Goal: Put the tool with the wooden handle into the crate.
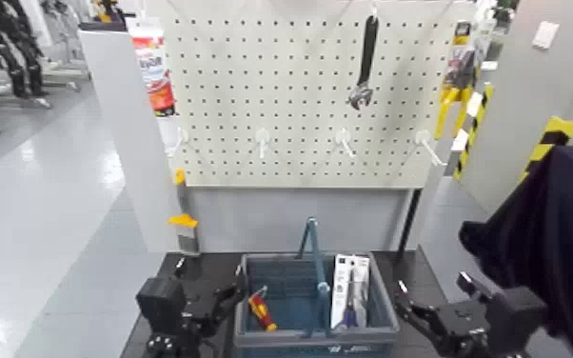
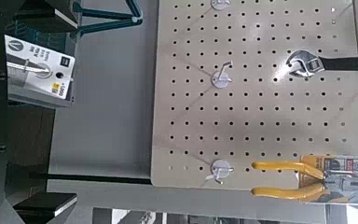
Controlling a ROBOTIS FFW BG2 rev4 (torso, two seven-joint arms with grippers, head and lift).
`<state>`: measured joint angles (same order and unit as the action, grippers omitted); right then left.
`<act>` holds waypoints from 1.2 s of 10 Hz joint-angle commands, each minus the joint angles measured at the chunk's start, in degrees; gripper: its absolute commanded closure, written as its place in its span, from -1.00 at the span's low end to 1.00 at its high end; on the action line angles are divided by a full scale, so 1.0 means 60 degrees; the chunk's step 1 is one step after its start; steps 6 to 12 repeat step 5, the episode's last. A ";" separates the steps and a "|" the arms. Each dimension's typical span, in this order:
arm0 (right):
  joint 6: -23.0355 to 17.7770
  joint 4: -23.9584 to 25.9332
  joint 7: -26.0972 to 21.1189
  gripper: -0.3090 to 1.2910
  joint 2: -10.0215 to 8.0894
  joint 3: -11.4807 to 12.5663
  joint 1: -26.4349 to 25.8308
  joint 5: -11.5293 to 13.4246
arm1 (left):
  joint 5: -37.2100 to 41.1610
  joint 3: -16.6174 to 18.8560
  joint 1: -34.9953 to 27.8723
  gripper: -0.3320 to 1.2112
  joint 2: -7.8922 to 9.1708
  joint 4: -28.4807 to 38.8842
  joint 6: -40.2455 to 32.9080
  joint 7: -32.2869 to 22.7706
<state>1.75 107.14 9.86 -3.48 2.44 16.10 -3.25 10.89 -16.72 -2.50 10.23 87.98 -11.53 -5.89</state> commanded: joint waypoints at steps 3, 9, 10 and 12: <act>-0.0189 0.0044 -0.0163 -0.56 0.0228 0.0003 0.0422 0.0043 | -0.0013 0.0018 -0.0022 -0.41 -0.0005 0.0029 0.0003 0.0000; -0.0262 0.0058 -0.0046 -0.56 0.0228 0.0062 0.0393 0.0161 | -0.0013 0.0018 -0.0022 -0.41 -0.0005 0.0044 0.0003 0.0000; -0.0262 0.0058 -0.0046 -0.56 0.0228 0.0062 0.0393 0.0161 | -0.0013 0.0018 -0.0022 -0.41 -0.0005 0.0044 0.0003 0.0000; -0.0262 0.0058 -0.0046 -0.56 0.0228 0.0062 0.0393 0.0161 | -0.0013 0.0018 -0.0022 -0.41 -0.0005 0.0044 0.0003 0.0000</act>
